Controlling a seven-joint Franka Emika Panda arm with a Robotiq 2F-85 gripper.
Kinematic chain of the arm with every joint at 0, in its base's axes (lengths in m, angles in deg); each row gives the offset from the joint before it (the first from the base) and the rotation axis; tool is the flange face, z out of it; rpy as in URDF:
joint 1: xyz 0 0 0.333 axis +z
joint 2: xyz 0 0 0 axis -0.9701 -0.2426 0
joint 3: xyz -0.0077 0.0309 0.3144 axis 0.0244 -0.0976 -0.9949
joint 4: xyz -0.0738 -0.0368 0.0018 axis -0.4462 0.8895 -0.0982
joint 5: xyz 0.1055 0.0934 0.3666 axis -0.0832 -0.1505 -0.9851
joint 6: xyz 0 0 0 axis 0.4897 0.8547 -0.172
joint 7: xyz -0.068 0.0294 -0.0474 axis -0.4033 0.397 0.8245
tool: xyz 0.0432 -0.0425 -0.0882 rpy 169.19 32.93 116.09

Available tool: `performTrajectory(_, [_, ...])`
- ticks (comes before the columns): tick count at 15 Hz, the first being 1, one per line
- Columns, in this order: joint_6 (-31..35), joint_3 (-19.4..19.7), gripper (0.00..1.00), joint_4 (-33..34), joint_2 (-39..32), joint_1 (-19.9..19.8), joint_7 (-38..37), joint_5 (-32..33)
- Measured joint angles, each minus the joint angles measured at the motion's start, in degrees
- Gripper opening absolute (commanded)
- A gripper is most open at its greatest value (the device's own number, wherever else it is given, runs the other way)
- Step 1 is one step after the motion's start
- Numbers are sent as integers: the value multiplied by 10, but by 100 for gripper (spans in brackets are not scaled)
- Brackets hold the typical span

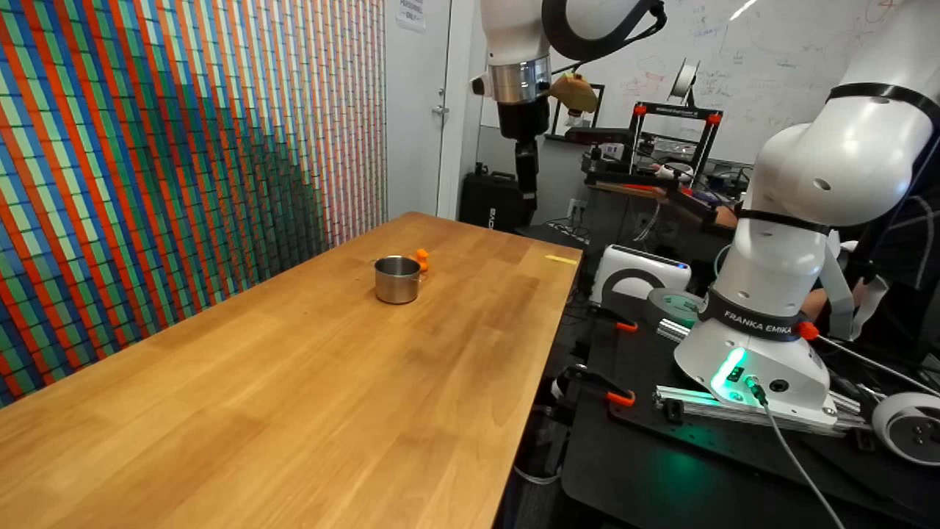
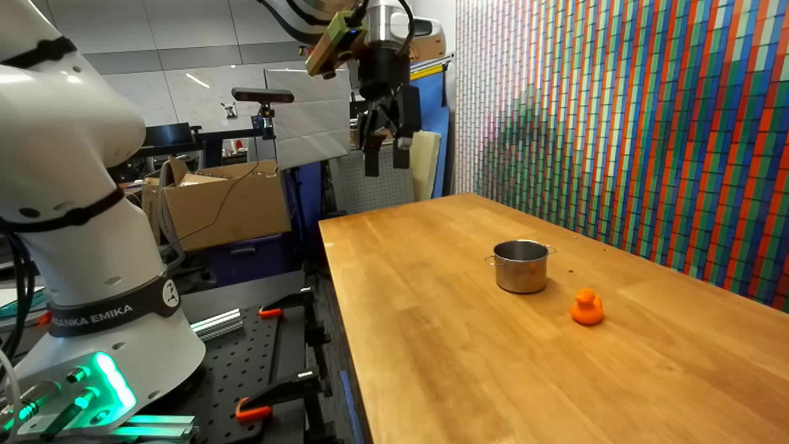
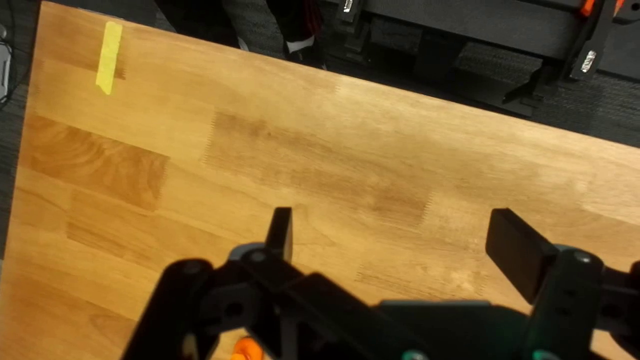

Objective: Put the rubber duck inside the silver pot

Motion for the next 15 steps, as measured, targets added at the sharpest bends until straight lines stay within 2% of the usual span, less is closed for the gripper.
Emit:
performTrajectory(4, [-2,40,100,31,-37,0,40,-51])
performTrajectory(9, [-3,112,100,133,-141,-20,100,-110])
performTrajectory(12, [5,130,100,198,-215,-41,113,-120])
performTrajectory(15, [25,131,100,252,-286,-53,113,-121])
